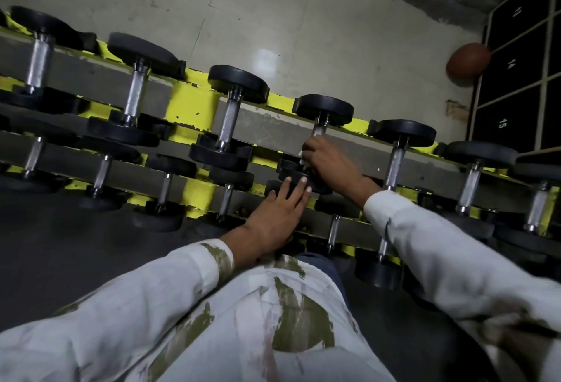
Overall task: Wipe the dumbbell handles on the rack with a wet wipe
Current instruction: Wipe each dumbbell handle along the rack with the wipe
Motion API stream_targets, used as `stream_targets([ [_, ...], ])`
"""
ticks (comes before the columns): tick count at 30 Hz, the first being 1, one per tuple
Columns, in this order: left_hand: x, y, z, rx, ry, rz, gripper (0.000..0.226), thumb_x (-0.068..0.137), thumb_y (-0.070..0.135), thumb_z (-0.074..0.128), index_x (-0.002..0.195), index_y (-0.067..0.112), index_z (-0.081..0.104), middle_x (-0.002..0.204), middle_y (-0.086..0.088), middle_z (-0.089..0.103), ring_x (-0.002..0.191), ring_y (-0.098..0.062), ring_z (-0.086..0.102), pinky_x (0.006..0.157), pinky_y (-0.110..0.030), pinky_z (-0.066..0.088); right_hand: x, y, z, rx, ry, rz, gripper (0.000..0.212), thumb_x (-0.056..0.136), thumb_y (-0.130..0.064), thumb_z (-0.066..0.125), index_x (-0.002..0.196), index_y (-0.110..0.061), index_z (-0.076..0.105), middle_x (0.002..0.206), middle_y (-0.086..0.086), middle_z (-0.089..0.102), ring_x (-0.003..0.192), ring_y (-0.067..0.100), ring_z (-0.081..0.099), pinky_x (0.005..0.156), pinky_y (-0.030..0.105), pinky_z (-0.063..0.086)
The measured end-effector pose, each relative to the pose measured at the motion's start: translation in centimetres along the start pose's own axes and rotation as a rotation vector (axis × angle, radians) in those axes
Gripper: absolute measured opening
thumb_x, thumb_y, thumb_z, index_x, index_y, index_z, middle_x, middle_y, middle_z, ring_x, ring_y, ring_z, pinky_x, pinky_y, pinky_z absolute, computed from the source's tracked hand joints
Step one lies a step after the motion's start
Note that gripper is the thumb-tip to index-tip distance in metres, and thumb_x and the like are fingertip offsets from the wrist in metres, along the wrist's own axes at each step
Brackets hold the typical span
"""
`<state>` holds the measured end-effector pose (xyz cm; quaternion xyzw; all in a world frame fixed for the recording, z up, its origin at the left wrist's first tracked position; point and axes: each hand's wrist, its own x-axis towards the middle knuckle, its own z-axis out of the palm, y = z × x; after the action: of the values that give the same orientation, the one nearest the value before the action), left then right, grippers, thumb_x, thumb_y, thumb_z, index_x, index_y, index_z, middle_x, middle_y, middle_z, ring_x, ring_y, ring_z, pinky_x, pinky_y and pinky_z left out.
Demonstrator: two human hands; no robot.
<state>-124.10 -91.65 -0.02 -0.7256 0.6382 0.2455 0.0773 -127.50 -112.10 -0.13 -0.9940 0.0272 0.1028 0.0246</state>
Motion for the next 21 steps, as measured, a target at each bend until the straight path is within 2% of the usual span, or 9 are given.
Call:
stream_targets([
  [4, -0.1, -0.2, -0.1, 0.014, -0.010, 0.007, 0.106, 0.094, 0.038, 0.066, 0.161, 0.001, -0.007, 0.168, -0.025, -0.011, 0.153, -0.049, 0.007, 0.113, -0.053, 0.039, -1.7, -0.4, 2.3, 0.407, 0.246, 0.352, 0.018, 0.088, -0.009, 0.065, 0.106, -0.014, 0.068, 0.107, 0.005, 0.056, 0.097, 0.017, 0.051, 0.074, 0.031, 0.045],
  [7, -0.1, -0.1, -0.1, 0.033, -0.010, 0.009, 0.099, 0.097, 0.031, 0.060, 0.161, 0.001, -0.009, 0.168, -0.025, -0.012, 0.154, -0.049, 0.005, 0.115, -0.053, 0.037, -1.3, -0.9, 4.3, 0.870, 0.419, 0.817, 0.018, 0.085, 0.001, 0.059, 0.097, -0.013, 0.064, 0.098, 0.001, 0.062, 0.088, 0.014, 0.056, 0.072, 0.028, 0.046],
  [9, -0.2, 0.1, -0.1, 0.040, 0.007, 0.009, 0.089, 0.100, 0.021, 0.052, 0.161, 0.001, -0.010, 0.168, -0.026, -0.013, 0.154, -0.049, 0.002, 0.117, -0.054, 0.035, 0.3, -0.2, 5.2, 1.258, 0.407, 1.099, 0.022, 0.085, 0.004, 0.056, 0.095, -0.012, 0.069, 0.096, 0.005, 0.070, 0.089, 0.024, 0.066, 0.069, 0.028, 0.052],
  [10, -0.2, 0.1, -0.1, 0.047, 0.014, 0.011, 0.086, 0.101, 0.018, 0.048, 0.161, 0.001, -0.011, 0.168, -0.026, -0.014, 0.154, -0.049, 0.001, 0.118, -0.054, 0.034, 1.1, 0.5, 5.5, 1.451, 0.376, 1.162, 0.024, 0.085, 0.005, 0.054, 0.093, -0.011, 0.070, 0.094, 0.008, 0.071, 0.087, 0.030, 0.067, 0.067, 0.030, 0.055],
  [13, -0.2, 0.4, -0.2, 0.049, 0.019, -0.003, 0.083, 0.102, 0.019, 0.045, 0.160, 0.000, -0.012, 0.168, -0.026, -0.016, 0.154, -0.049, -0.001, 0.119, -0.054, 0.032, 3.7, 3.4, 5.6, 2.040, 0.286, 1.234, 0.027, 0.092, 0.005, 0.040, 0.107, 0.001, 0.063, 0.097, 0.023, 0.065, 0.082, 0.036, 0.065, 0.063, 0.039, 0.061],
  [15, -0.2, 0.8, -0.2, 0.047, 0.017, -0.024, 0.086, 0.102, 0.022, 0.047, 0.160, 0.000, -0.012, 0.168, -0.026, -0.015, 0.154, -0.050, -0.001, 0.118, -0.054, 0.032, 5.2, 4.9, 5.7, 2.305, 0.330, 1.240, 0.034, 0.095, -0.001, 0.033, 0.122, 0.005, 0.053, 0.104, 0.028, 0.062, 0.083, 0.037, 0.066, 0.063, 0.046, 0.060],
  [17, -0.2, 1.2, -0.3, 0.048, 0.004, -0.044, 0.086, 0.102, 0.022, 0.047, 0.160, 0.000, -0.012, 0.168, -0.026, -0.016, 0.154, -0.050, -0.002, 0.118, -0.053, 0.033, 6.4, 5.9, 6.0, 2.551, 0.395, 1.178, 0.031, 0.097, -0.010, 0.034, 0.121, -0.001, 0.052, 0.105, 0.025, 0.060, 0.084, 0.035, 0.063, 0.065, 0.048, 0.059],
  [19, 0.0, 1.5, -0.3, 0.049, -0.002, -0.058, 0.083, 0.103, 0.017, 0.044, 0.160, 0.001, -0.013, 0.167, -0.026, -0.017, 0.154, -0.050, -0.002, 0.118, -0.053, 0.033, 6.8, 6.0, 5.9, 2.638, 0.423, 1.145, 0.029, 0.097, -0.015, 0.036, 0.117, -0.005, 0.055, 0.105, 0.022, 0.062, 0.082, 0.035, 0.064, 0.071, 0.049, 0.058],
  [21, 0.0, 1.7, -0.6, 0.043, -0.008, -0.071, 0.080, 0.103, 0.012, 0.041, 0.160, 0.001, -0.014, 0.167, -0.026, -0.018, 0.154, -0.050, -0.003, 0.119, -0.053, 0.033, 6.5, 5.5, 5.7, 2.547, 0.400, 1.119, 0.032, 0.099, -0.017, 0.036, 0.115, -0.002, 0.058, 0.099, 0.022, 0.065, 0.077, 0.034, 0.067, 0.074, 0.045, 0.058],
])
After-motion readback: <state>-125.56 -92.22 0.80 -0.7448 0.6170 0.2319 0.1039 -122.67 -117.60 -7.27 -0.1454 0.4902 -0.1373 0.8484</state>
